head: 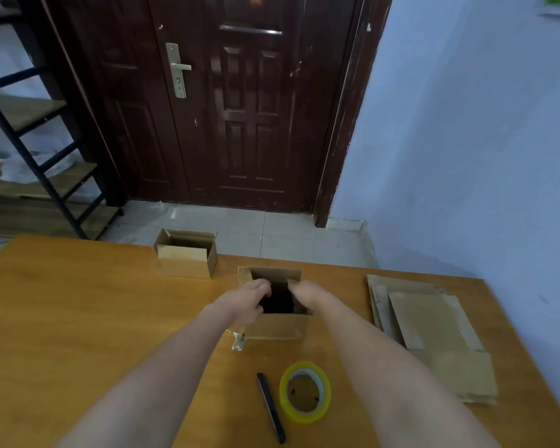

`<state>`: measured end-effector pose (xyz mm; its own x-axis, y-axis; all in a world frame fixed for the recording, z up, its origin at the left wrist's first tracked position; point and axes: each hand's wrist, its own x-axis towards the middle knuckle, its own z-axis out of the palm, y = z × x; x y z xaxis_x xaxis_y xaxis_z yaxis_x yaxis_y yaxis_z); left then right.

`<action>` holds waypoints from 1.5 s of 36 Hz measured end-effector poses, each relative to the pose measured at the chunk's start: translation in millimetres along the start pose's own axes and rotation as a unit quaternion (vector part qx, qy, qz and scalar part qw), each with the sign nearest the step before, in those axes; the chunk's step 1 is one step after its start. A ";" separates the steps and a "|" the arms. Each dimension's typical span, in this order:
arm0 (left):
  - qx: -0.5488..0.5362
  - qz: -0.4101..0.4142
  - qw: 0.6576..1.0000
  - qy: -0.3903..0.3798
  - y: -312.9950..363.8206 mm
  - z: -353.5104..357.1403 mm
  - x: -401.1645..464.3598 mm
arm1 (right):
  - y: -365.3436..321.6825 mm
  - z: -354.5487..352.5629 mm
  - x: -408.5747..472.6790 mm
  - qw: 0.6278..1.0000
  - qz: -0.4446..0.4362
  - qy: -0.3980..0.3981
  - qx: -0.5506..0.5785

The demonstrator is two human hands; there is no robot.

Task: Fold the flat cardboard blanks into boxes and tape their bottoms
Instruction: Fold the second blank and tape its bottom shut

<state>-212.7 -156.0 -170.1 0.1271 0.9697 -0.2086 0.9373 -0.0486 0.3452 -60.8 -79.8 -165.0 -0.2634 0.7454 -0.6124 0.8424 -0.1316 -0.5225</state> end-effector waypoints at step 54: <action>-0.238 -0.198 0.944 0.110 -15.6 24.9 4.5 | 38.1 7.1 14.1 0.981 -0.159 0.022 -0.107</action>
<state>-218.7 -156.8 -199.2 -0.3223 0.9183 -0.2297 0.6382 0.3900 0.6637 -35.8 -79.0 -197.8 -0.5125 0.7545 -0.4099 0.8014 0.2489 -0.5439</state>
